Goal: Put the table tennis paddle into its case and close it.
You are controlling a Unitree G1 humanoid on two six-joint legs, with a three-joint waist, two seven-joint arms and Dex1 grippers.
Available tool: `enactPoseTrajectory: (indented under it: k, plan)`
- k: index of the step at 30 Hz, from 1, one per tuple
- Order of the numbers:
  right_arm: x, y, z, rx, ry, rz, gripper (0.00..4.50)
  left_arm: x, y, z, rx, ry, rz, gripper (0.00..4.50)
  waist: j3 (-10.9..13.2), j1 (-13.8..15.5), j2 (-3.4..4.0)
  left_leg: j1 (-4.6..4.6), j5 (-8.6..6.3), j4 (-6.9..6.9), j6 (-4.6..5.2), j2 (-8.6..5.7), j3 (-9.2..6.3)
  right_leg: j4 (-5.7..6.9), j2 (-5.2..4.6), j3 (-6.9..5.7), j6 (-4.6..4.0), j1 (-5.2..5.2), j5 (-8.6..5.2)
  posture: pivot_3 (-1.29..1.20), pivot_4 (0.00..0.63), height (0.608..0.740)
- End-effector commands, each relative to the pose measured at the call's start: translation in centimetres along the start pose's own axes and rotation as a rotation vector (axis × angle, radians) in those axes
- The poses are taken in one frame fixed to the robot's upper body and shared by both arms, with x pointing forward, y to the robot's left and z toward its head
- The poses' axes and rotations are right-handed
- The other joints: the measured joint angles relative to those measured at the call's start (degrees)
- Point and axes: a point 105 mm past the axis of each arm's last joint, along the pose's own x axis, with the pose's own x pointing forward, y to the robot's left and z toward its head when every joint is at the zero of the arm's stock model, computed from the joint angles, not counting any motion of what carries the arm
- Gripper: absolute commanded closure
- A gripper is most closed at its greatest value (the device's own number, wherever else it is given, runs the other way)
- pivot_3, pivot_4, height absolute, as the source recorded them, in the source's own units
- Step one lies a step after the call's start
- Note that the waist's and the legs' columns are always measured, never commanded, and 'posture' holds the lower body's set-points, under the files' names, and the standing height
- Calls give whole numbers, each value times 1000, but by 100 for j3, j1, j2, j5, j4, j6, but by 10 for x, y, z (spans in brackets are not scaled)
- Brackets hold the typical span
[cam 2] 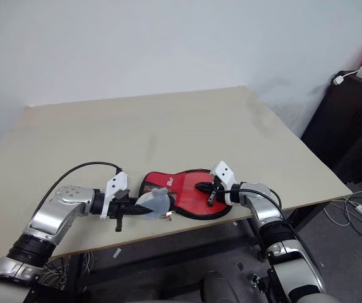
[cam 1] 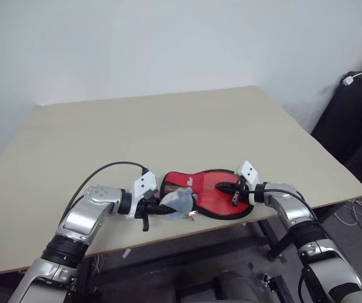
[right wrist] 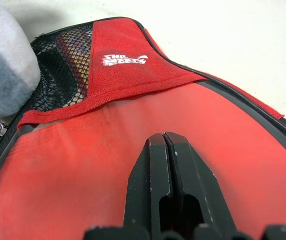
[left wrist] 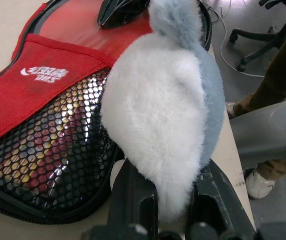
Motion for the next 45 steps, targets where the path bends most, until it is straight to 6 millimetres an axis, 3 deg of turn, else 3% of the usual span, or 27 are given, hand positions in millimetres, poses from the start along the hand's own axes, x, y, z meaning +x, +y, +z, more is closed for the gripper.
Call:
enactPoseTrajectory:
  k: [1,14,45]
  plan:
    - [2,11,-36,75,115,25,4500,-16,13,13,36,-20,63,4302,0,-21,0,0,0,0,0,0,-1,0,0,0,0,0,0,0,0,740]
    - [2,13,-41,77,146,44,4500,-29,17,14,23,-14,83,4302,-2,-28,-3,2,0,-3,0,4,0,0,1,-2,0,-3,0,0,0,740]
    - [1,15,-44,84,157,55,4500,-75,36,-32,-3,172,268,4302,1,-135,1,5,-1,-23,-2,8,-11,1,2,-12,-2,-10,1,0,0,740]
